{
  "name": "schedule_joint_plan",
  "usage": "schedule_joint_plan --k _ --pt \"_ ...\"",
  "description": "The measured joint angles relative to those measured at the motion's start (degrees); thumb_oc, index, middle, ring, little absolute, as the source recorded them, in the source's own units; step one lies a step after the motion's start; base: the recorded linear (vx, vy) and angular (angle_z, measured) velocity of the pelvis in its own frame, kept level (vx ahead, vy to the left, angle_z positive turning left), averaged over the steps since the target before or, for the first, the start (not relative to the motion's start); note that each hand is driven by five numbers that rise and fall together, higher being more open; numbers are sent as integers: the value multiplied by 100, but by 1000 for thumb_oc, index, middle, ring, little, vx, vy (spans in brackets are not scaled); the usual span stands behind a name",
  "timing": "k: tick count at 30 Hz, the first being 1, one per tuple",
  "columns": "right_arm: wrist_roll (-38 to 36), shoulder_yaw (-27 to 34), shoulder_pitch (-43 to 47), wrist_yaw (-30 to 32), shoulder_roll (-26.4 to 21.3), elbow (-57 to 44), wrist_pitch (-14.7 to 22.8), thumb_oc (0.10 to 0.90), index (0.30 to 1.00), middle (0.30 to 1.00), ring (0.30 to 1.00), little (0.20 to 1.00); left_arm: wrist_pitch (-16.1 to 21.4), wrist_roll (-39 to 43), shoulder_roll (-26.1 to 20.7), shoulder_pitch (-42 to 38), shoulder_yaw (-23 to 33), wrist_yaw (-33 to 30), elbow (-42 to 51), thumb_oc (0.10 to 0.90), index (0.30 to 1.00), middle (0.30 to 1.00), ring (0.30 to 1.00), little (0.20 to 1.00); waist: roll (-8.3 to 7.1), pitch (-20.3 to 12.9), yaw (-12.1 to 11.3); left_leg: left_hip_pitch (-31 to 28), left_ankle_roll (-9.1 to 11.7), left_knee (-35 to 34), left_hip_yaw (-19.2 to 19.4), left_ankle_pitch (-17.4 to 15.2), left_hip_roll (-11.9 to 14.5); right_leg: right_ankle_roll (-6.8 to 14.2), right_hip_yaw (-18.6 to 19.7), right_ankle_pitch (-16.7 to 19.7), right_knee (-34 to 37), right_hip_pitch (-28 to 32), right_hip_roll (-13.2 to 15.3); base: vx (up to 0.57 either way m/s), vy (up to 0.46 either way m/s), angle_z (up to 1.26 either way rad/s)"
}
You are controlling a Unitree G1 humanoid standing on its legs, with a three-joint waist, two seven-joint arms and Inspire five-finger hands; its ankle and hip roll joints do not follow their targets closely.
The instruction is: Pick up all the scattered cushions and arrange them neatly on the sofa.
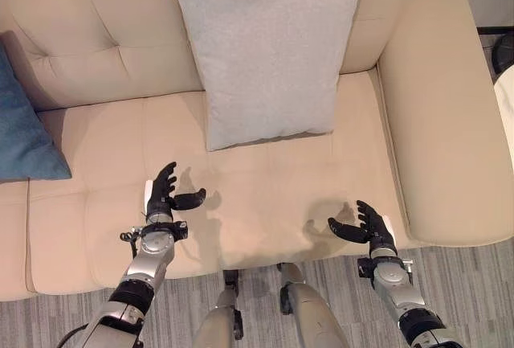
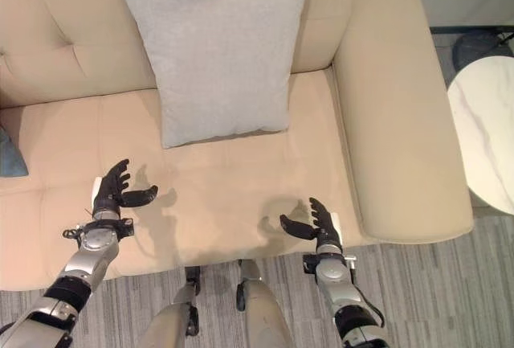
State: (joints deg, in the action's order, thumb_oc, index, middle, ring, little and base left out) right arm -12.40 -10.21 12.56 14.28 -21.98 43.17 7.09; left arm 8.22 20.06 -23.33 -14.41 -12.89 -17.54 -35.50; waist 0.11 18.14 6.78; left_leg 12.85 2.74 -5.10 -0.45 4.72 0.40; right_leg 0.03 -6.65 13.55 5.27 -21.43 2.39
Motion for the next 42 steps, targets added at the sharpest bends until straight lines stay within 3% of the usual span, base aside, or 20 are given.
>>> schedule_joint_plan --k 3,9,13,17,19,22,27,29,30,31,32,34,35,36,37,38,39,40,42 --pt "92 8 -31 -23 -5 205 -47 800 900 900 900 900 18 -52 151 348 9 226 -175 800 900 900 900 900 12 -5 -33 -140 -1 -1 -3 -3 9 38 -16 -32 1 149 -6 -24 23 2" --pt "380 2 -252 -174 4 686 -110 800 900 900 900 900 -56 -413 674 854 254 545 -1684 800 900 900 900 900 104 -77 -150 -473 -86 -16 22 -69 0 127 31 -104 3 474 -1 -10 40 -1" --pt "630 -15 -624 -305 31 1280 -187 800 900 900 900 900 -214 -591 1052 1490 424 669 -2733 800 900 900 900 900 192 -421 -215 -694 -134 -29 77 -141 -16 161 61 -138 3 681 11 11 35 -6" --pt "950 -49 -1018 -420 137 1886 -259 800 900 900 900 900 -234 -850 1145 1963 497 808 -3263 800 900 900 900 900 50 -1082 -314 -896 -192 -32 70 -239 -40 141 46 -242 5 928 41 13 73 4" --pt "1008 -40 -986 -424 314 2418 -280 800 900 900 900 900 -257 -969 1146 1877 543 820 -3547 800 900 900 900 900 -51 -1250 -317 -1162 -237 -32 68 -278 -50 167 37 -274 6 1201 52 7 86 3" --pt "1215 -61 -1201 -457 528 2659 -343 800 900 900 900 900 -353 -1185 1126 1911 439 836 -3590 800 900 900 900 900 -193 -1801 -346 -1277 -288 -34 88 -327 -111 219 48 -326 9 1306 126 -6 86 -6" --pt "1466 -287 -1301 -544 590 2817 -504 800 900 900 900 900 -358 -1372 1037 1754 228 923 -3513 800 900 900 900 900 -388 -1770 -443 -1476 -378 -29 184 -343 -267 277 92 -320 2 1445 274 -110 76 -13" --pt "1471 -284 -1206 -541 666 2821 -516 800 900 900 900 900 -364 -1495 957 1677 197 929 -3415 800 900 900 900 900 -501 -1573 -463 -1390 -483 71 332 -286 -368 538 208 -268 -292 1195 381 -282 47 -23" --pt "1471 -287 -1110 -541 745 2836 -518 800 900 900 900 900 -364 -1577 891 1538 171 928 -3399 800 900 900 900 900 -570 -1342 -454 -1302 -539 174 359 -263 -401 831 219 -279 -414 1106 444 -314 51 -9" --pt "1470 -287 -1055 -543 806 2866 -527 800 900 900 900 900 -371 -1582 846 1482 172 925 -3395 800 900 900 900 900 -547 -1214 -453 -1159 -685 254 367 -173 -386 913 216 -378 -623 966 471 -326 28 21" --pt "1470 -286 -985 -548 836 2942 -545 800 900 900 900 900 -414 -1592 849 1318 175 921 -3370 800 900 900 900 900 -440 -1129 -465 -975 -730 307 308 -116 -271 1060 215 -802 -1419 623 398 -186 -33 34" --pt "1460 -269 -859 -533 847 3069 -601 800 900 900 900 900 -415 -1590 844 1154 188 910 -3352 800 900 900 900 900 -181 -940 -625 -965 -729 278 191 -2 10 939 251 -1783 -3368 534 157 -171 -130 29" --pt "1464 -284 -879 -535 844 3078 -615 800 900 900 900 900 -454 -1588 797 1232 199 857 -3401 800 900 900 900 900 -185 -957 -757 -966 -697 281 154 20 -19 957 245 -2296 -3428 1246 223 -132 -150 4" --pt "1463 -286 -856 -538 844 3080 -615 800 900 900 900 900 -460 -1588 792 1279 236 820 -3417 800 900 900 900 900 -206 -969 -779 -943 -668 281 158 40 -17 985 223 -2424 -3111 1546 233 -234 -228 -8" --pt "1464 -289 -778 -541 859 3063 -605 800 900 900 900 900 -475 -1588 767 1342 237 795 -3433 800 900 900 900 900 -223 -971 -810 -882 -616 287 184 67 -35 1021 169 -2485 -2567 1907 294 -280 -230 -39" --pt "1468 -298 -637 -552 916 2956 -582 800 900 900 900 900 -486 -1586 743 1424 239 787 -3429 800 900 900 900 900 -340 -1012 -932 -698 -447 298 351 185 -79 823 6 -2454 -1227 2424 314 -359 -290 -45" --pt "1468 -341 -549 -536 914 2951 -563 800 900 900 900 900 -493 -1585 780 1443 237 784 -3436 800 900 900 900 900 -310 -1013 -955 -610 -383 313 408 232 -33 497 -36 -2313 -840 2515 239 -287 -218 -42" --pt "1468 -404 -480 -535 905 2933 -539 800 900 900 900 900 -491 -1586 833 1479 230 784 -3424 800 900 900 900 900 -221 -1019 -940 -525 -308 353 399 289 65 408 33 -2085 -592 2564 109 -240 -155 -9" --pt "1465 -569 -411 -529 908 2784 -497 800 900 900 900 900 -482 -1574 892 1483 224 764 -3398 800 900 900 900 900 -48 -1014 -981 -116 277 513 219 703 585 73 19 -1902 -513 2319 -480 -398 -188 15"
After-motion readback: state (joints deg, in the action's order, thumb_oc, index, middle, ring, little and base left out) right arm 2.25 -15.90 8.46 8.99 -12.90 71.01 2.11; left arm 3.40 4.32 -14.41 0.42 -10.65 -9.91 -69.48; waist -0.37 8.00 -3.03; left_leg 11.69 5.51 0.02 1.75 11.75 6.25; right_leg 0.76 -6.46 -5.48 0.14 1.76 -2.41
